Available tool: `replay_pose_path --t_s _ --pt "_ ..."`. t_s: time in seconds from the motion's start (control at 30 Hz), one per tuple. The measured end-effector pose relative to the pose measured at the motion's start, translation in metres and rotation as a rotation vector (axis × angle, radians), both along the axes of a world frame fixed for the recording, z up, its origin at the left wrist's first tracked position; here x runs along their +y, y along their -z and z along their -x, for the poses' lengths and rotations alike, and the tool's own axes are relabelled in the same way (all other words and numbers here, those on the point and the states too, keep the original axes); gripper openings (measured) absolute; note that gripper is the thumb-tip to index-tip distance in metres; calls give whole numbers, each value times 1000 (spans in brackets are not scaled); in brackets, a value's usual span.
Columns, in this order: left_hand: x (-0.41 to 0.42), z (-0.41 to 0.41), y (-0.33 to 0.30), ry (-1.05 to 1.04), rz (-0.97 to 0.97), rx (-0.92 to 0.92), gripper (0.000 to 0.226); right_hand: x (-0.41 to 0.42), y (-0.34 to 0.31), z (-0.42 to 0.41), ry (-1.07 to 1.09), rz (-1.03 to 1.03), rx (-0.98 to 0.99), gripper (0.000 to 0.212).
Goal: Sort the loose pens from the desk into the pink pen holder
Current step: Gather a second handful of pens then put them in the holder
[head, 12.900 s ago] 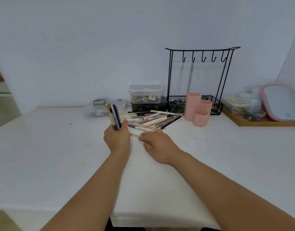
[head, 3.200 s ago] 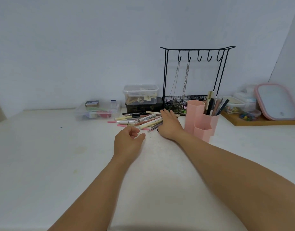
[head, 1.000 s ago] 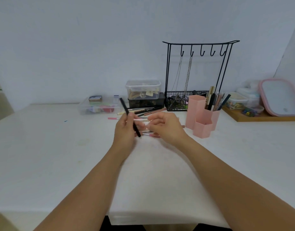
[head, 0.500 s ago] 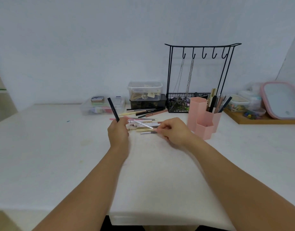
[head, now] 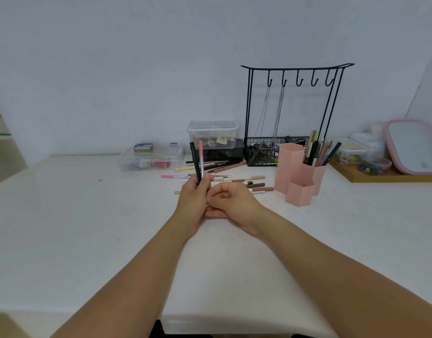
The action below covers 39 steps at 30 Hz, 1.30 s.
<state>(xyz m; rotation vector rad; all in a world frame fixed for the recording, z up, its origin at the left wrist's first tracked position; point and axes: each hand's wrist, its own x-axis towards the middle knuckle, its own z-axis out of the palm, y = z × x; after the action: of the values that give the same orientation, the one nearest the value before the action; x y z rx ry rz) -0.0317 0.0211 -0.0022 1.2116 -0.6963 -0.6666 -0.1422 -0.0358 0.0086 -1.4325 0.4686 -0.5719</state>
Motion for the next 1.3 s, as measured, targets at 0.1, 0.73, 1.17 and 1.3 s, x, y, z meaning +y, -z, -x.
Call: replay_pose_path --t_s 0.1,0.73,1.17,1.3 --pt "-2 -1 1 -51 -39 -69 32 -2 -2 3 34 80 53 9" --pt "7 -2 -12 -72 -43 173 25 -78 -10 43 338 1014 727 12" --pt "1 -5 -7 -91 -98 133 34 -76 -22 52 239 940 713 11" --pt "4 -1 -9 1 -72 115 34 -44 -32 41 197 558 346 18"
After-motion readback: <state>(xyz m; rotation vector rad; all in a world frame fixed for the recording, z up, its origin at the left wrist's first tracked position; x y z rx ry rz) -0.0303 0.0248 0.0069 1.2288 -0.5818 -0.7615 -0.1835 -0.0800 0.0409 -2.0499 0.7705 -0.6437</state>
